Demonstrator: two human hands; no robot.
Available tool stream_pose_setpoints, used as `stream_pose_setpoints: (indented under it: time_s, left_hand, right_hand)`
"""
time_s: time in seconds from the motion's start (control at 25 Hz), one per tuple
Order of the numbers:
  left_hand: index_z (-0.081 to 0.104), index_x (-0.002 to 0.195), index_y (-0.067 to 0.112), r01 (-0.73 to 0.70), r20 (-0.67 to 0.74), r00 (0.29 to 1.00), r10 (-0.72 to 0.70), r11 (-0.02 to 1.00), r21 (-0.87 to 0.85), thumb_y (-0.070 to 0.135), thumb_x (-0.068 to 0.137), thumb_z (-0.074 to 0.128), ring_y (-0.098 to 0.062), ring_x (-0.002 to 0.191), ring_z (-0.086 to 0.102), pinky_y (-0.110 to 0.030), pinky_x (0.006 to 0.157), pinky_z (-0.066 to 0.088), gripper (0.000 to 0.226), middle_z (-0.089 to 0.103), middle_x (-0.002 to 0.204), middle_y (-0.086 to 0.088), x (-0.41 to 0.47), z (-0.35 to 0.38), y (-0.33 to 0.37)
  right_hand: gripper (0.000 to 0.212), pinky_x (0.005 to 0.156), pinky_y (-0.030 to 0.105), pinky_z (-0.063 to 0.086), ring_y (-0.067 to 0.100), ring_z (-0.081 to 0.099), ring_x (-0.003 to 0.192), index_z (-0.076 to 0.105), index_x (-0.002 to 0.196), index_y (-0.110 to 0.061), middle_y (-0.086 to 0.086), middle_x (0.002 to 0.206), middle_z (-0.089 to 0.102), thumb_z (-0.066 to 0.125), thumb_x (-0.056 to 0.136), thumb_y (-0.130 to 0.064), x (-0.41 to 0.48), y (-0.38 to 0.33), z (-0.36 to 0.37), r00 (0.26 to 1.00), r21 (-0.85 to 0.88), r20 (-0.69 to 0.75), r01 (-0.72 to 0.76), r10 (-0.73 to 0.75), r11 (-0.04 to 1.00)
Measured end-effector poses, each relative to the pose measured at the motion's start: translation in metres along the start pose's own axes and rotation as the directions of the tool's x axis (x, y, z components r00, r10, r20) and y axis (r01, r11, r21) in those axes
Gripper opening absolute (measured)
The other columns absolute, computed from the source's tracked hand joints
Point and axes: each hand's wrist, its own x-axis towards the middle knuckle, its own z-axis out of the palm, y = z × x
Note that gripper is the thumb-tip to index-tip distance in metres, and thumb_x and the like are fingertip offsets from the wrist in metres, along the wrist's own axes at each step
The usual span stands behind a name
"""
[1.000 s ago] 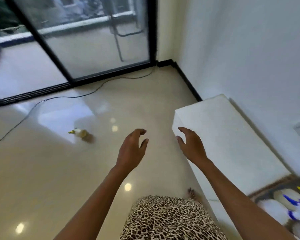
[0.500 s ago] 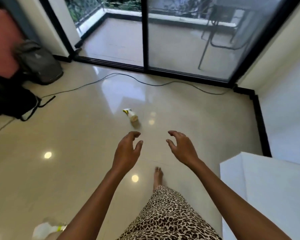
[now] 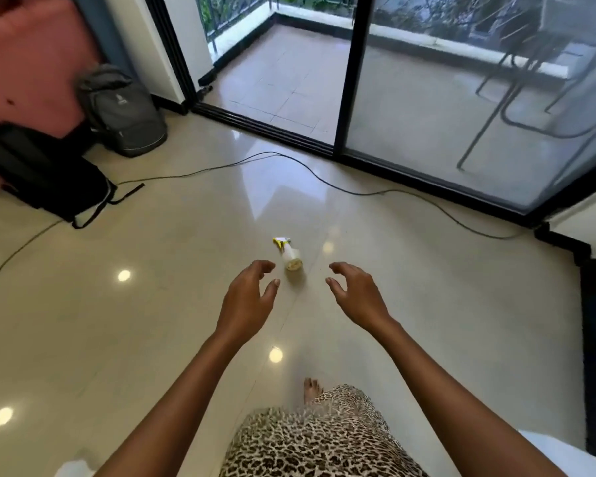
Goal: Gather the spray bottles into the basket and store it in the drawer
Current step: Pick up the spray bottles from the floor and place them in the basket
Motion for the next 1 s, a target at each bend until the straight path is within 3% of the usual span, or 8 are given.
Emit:
stream_pose_setpoints:
  time_s: [0.4, 0.64, 0.84, 1.0]
  left_hand:
    - [0.055, 0.113, 0.014, 0.076, 0.076, 0.994, -0.077, 0.997, 0.009, 0.02, 0.087, 0.057, -0.018, 0.109, 0.055, -0.033, 0.088, 0.046, 0.027, 0.061, 0.119, -0.004, 0.172, 0.003, -0.02]
    - [0.053, 0.117, 0.013, 0.132, 0.224, 0.963, -0.152, 0.986, 0.104, 0.022, 0.088, 0.054, -0.023, 0.113, 0.054, -0.035, 0.089, 0.044, 0.03, 0.06, 0.122, -0.007, 0.294, 0.021, -0.058]
    - [0.051, 0.12, 0.011, 0.248, 0.388, 0.863, -0.325, 0.94, 0.235, 0.022, 0.089, 0.052, -0.026, 0.114, 0.053, -0.039, 0.092, 0.046, 0.032, 0.058, 0.125, -0.009, 0.359, 0.073, -0.121]
    - [0.05, 0.121, 0.01, 0.326, 0.407, 0.799, -0.441, 0.889, 0.322, 0.022, 0.089, 0.052, -0.029, 0.118, 0.05, -0.039, 0.097, 0.043, 0.034, 0.056, 0.129, -0.012, 0.411, 0.14, -0.199]
  right_hand:
    - [0.031, 0.094, 0.038, 0.047, 0.024, 0.057, 0.112, 0.056, 0.119, -0.014, 0.008, 0.121, 0.063, 0.054, 0.09, -0.025, 0.185, -0.019, 0.01, 0.993, -0.025, 0.117, -0.022, 0.025, 0.999]
    - [0.03, 0.091, 0.038, 0.049, 0.027, 0.059, 0.11, 0.057, 0.116, -0.009, 0.013, 0.118, 0.064, 0.056, 0.089, -0.022, 0.308, -0.019, 0.053, 0.969, -0.054, 0.195, -0.144, 0.152, 0.988]
    - [0.029, 0.09, 0.041, 0.05, 0.028, 0.06, 0.106, 0.058, 0.114, -0.008, 0.014, 0.114, 0.066, 0.056, 0.089, -0.021, 0.385, 0.014, 0.114, 0.928, -0.045, 0.262, -0.264, 0.267, 0.963]
    - [0.031, 0.093, 0.044, 0.049, 0.029, 0.058, 0.109, 0.057, 0.117, -0.008, 0.015, 0.117, 0.064, 0.054, 0.09, -0.021, 0.44, 0.074, 0.19, 0.874, -0.114, 0.378, -0.284, 0.306, 0.952]
